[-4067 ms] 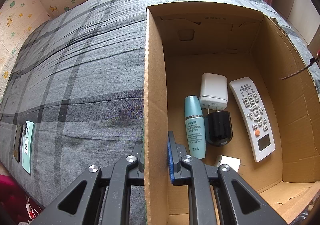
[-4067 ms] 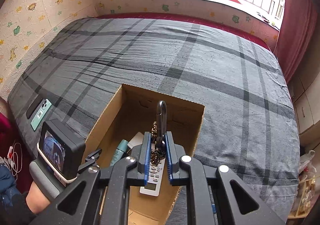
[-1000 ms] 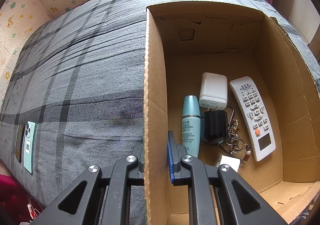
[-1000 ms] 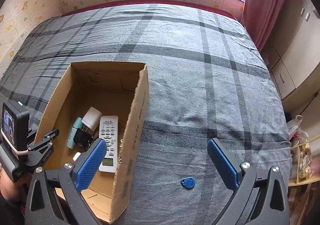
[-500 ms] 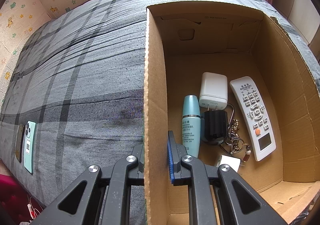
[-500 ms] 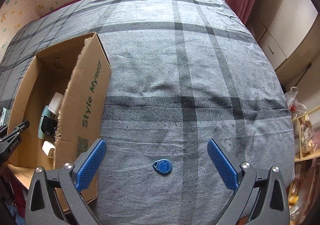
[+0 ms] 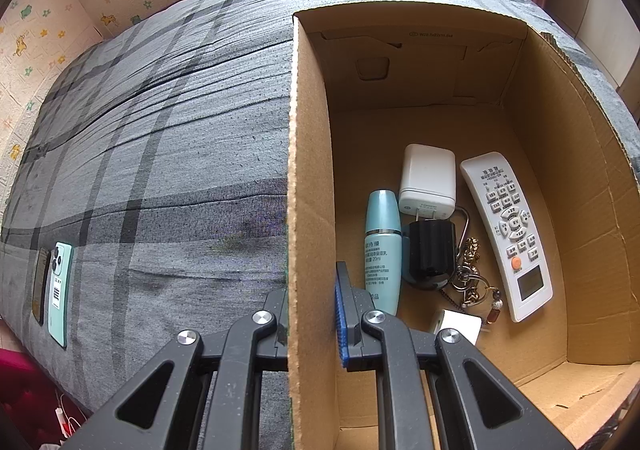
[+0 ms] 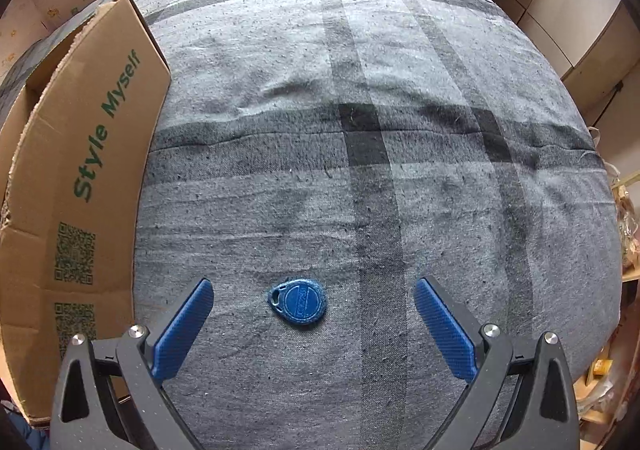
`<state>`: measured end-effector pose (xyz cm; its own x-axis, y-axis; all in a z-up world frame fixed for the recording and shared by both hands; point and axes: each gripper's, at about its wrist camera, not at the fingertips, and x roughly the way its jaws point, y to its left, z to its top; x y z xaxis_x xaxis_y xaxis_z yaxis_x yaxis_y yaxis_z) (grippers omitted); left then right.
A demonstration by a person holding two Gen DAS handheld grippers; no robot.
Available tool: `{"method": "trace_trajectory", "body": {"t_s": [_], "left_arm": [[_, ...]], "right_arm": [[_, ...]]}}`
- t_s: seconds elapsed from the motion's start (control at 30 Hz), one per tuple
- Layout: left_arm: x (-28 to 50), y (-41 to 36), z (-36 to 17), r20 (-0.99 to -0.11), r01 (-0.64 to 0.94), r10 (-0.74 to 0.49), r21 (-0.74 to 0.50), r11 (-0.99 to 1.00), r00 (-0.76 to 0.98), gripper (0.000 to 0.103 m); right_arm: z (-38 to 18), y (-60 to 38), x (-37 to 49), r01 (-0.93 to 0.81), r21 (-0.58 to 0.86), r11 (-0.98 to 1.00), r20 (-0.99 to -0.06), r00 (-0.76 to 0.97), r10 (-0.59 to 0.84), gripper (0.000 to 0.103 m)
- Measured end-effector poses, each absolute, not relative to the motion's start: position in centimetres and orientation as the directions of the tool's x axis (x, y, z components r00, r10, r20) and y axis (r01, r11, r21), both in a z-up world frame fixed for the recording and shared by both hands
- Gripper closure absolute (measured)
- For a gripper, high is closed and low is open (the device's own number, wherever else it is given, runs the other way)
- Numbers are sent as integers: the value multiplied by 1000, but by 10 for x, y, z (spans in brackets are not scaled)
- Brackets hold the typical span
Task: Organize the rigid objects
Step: 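Move the right gripper back to the blue key fob on the bed, then close the right gripper on the blue key fob, then lift the blue key fob with the right gripper and carry it into the box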
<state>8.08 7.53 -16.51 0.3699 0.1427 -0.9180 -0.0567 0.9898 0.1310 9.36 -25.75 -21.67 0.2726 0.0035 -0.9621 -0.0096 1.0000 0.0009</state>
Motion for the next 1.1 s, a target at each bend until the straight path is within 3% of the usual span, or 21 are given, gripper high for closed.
{"method": "trace_trajectory", "body": {"t_s": [0.47, 0.63, 0.73, 0.8, 0.83, 1.1], "left_arm": [[81, 74, -165, -917, -55, 148, 137, 989, 370, 88], [81, 74, -166, -917, -55, 150, 140, 989, 369, 88], [81, 73, -166, -917, -55, 151, 141, 988, 369, 88], [81, 73, -166, -917, -54, 151, 141, 989, 369, 88], [81, 73, -166, -917, -54, 152, 141, 988, 369, 88], [81, 73, -166, -917, -55, 151, 141, 989, 369, 88]], "right_arm": [[-252, -261, 86, 1, -8, 1000, -971, 238, -8, 4], [-250, -264, 84, 2, -16, 1000, -969, 247, -16, 19], [-246, -264, 84, -12, -20, 1000, -970, 243, -17, 37], [-240, -257, 82, -27, -14, 1000, -969, 246, -7, 62], [-239, -255, 81, -31, -21, 999, -968, 249, -13, 68], [-229, -257, 80, -31, -7, 1000, -967, 254, 1, 68]]}}
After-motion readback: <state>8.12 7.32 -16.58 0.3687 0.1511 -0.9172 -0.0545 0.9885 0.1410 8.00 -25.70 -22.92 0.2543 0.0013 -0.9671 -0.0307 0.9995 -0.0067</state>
